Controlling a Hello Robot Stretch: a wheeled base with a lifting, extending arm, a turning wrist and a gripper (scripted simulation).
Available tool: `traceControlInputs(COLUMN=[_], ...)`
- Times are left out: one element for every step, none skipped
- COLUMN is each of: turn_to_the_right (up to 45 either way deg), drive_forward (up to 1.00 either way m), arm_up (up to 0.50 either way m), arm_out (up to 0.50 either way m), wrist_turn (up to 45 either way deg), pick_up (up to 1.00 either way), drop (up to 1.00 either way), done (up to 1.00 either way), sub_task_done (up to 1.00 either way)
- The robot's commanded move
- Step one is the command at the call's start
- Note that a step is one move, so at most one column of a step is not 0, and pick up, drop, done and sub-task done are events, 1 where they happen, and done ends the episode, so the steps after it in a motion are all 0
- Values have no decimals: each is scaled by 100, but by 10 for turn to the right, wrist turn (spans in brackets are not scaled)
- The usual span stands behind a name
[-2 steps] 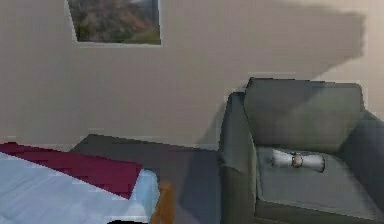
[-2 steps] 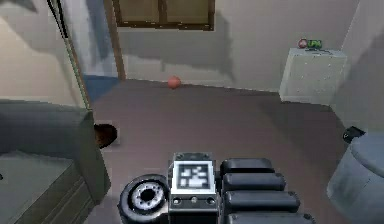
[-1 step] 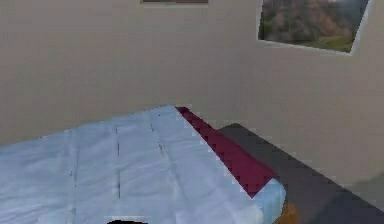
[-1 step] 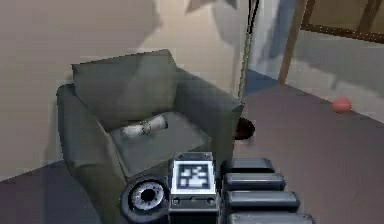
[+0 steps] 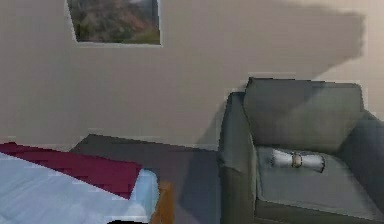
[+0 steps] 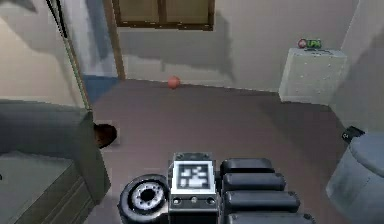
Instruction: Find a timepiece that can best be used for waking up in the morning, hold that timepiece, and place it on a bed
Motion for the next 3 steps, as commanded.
traceControlInputs(turn_to_the_right=[450, 180, -450], drive_forward=[0, 0, 0], arm_up=[0, 0, 0], arm_out=[0, 0, 0], wrist_turn=[0, 0, 0], pick_up=[0, 0, 0], drop=[0, 0, 0], done=[0, 0, 0], sub_task_done=[0, 0, 0])
